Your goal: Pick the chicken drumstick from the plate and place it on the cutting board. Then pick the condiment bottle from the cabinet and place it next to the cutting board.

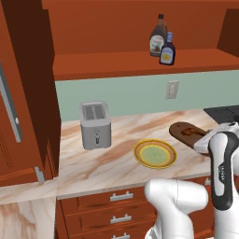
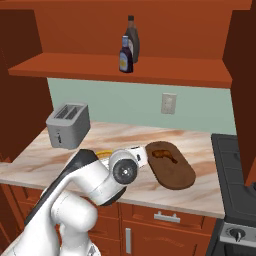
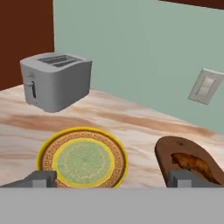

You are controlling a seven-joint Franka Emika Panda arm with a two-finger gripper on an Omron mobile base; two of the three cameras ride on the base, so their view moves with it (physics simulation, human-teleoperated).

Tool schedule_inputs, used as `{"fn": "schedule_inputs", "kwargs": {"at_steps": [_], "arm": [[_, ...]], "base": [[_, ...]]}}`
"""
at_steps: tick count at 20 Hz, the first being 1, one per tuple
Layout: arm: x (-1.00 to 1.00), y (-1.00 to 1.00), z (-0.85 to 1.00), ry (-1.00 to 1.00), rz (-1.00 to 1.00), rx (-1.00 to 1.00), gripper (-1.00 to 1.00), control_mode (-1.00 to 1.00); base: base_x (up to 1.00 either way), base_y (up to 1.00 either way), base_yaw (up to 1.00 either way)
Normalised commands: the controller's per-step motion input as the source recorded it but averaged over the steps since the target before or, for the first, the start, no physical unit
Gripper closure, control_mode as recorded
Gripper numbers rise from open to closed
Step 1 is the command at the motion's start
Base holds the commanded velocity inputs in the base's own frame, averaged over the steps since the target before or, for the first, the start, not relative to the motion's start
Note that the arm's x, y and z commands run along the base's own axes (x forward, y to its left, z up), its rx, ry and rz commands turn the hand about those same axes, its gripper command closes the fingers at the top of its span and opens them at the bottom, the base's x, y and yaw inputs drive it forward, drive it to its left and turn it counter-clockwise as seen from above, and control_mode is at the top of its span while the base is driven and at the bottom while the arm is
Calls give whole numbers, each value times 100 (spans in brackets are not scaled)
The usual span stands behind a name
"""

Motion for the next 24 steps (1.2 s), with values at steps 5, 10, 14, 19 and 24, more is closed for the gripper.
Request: {"fn": "schedule_inputs", "kwargs": {"at_steps": [5,10,14,19,24], "arm": [[-33,38,11,-3,11,0,-100,-100],[-26,29,8,0,12,4,-100,-100],[-21,22,16,0,11,9,-100,-100],[-23,24,17,-1,11,12,-100,-100],[-24,24,19,-3,10,12,-100,-100]], "base": [[0,0,0],[0,0,0],[0,0,0],[0,0,0],[0,0,0]]}}
